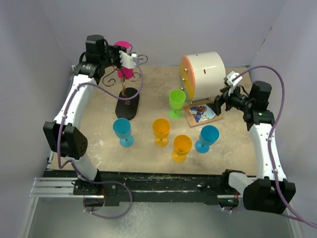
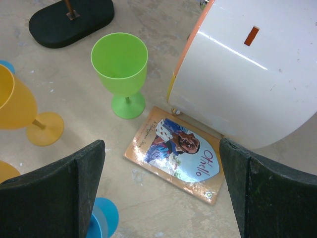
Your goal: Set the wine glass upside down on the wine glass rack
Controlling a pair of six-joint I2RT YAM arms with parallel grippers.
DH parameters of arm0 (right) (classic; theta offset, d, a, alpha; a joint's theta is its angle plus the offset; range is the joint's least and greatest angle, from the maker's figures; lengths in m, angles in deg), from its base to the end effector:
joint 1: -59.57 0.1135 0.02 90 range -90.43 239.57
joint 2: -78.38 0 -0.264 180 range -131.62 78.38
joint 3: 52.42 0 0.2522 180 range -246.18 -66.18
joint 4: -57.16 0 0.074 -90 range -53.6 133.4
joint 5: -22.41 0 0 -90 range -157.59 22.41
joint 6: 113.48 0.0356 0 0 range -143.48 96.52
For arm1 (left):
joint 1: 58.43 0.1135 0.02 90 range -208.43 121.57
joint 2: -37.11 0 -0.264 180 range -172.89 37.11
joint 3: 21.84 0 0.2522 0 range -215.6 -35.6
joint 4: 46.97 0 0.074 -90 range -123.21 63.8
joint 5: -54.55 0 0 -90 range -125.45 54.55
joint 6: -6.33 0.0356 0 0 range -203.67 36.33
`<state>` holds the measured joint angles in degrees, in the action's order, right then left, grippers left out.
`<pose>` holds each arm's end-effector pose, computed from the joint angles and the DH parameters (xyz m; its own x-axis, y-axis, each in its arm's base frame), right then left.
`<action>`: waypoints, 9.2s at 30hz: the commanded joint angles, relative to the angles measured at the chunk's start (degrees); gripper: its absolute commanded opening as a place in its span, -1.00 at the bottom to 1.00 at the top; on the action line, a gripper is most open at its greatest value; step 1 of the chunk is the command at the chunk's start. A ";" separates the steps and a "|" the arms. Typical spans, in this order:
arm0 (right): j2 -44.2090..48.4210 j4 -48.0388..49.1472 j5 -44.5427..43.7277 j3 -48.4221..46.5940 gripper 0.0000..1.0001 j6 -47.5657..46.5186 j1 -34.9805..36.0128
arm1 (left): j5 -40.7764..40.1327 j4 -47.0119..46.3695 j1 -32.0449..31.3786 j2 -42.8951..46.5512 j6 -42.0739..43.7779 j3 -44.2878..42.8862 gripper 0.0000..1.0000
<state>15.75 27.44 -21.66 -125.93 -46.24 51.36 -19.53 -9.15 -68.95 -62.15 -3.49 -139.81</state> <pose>0.2410 -0.0089 0.3637 -0.0728 -0.2614 -0.9625 -0.6527 0.7422 -0.1522 0.3951 -0.0833 0.4195 0.3692 0.8952 -0.2496 0.3906 0.0943 0.9157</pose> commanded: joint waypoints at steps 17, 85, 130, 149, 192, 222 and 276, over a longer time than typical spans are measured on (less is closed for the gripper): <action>-0.03 1.91 -0.05 0.15 0.99 -0.88 -0.32 | 3.20 3.40 4.28 6.69 0.48 0.60 -0.26; -9.52 -41.43 -20.38 -6.03 -0.48 -22.66 10.93 | -3.40 0.47 9.73 34.15 -60.19 21.42 0.98; 1.38 -0.65 -4.28 -29.87 -1.00 16.71 8.42 | 20.50 14.64 -3.96 23.64 -81.48 3.03 0.94; -8.27 6.37 1.33 -34.61 -1.00 26.30 13.04 | 19.09 5.93 -13.91 6.73 -103.06 -7.09 0.64; -6.01 -2.20 3.45 -33.63 0.65 15.62 12.06 | 24.76 0.98 -11.17 8.66 -101.52 -6.25 -1.00; -3.94 -15.13 -8.03 -24.29 0.93 -6.34 9.01 | -23.89 14.40 3.74 22.17 -66.23 -19.06 -1.00; -2.12 -8.47 -5.24 -5.16 0.89 -10.05 8.99 | -24.61 -9.50 3.49 13.33 -3.52 9.02 -1.00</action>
<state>13.39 17.16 -27.60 -131.39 -55.64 60.63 -46.02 -18.44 -64.28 -48.51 -9.11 -127.72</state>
